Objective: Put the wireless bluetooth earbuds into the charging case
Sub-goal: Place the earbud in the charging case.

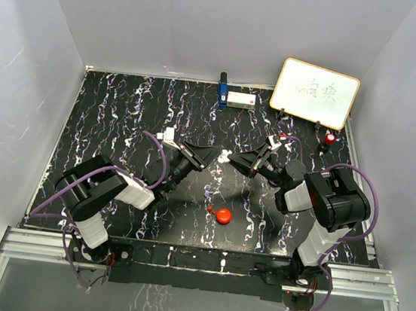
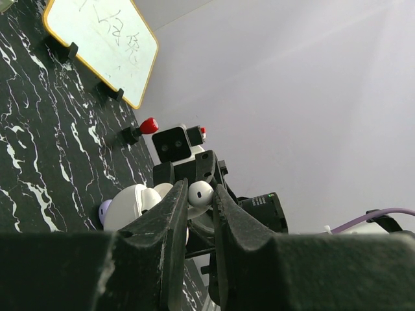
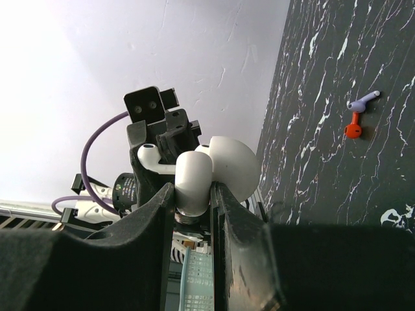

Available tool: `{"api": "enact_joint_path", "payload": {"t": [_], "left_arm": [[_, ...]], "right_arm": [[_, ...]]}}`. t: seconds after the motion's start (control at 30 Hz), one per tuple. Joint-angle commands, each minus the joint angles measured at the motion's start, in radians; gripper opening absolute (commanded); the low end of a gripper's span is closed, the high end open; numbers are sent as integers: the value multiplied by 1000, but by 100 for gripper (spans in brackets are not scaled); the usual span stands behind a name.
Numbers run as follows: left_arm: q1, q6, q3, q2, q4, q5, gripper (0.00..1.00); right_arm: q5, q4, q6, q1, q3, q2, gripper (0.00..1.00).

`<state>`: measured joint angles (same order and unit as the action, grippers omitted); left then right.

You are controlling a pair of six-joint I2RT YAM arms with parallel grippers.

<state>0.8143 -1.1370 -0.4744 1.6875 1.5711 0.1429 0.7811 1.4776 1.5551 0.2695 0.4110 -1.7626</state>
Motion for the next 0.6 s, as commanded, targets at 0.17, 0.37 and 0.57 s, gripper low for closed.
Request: {"api": "enact_joint_path", "payload": {"t": [0.17,0.37,0.57], "left_arm": [[7,10,-21,-22,214,4,0],[9,12,-19,-17,214,4,0],[9,17,-17,-15,214,8,0]], "right_arm": [[-6,337,10,7,26,15,0],[-6,338,12,6,25,15,0],[-6,338,14,6,25,46,0]]}}
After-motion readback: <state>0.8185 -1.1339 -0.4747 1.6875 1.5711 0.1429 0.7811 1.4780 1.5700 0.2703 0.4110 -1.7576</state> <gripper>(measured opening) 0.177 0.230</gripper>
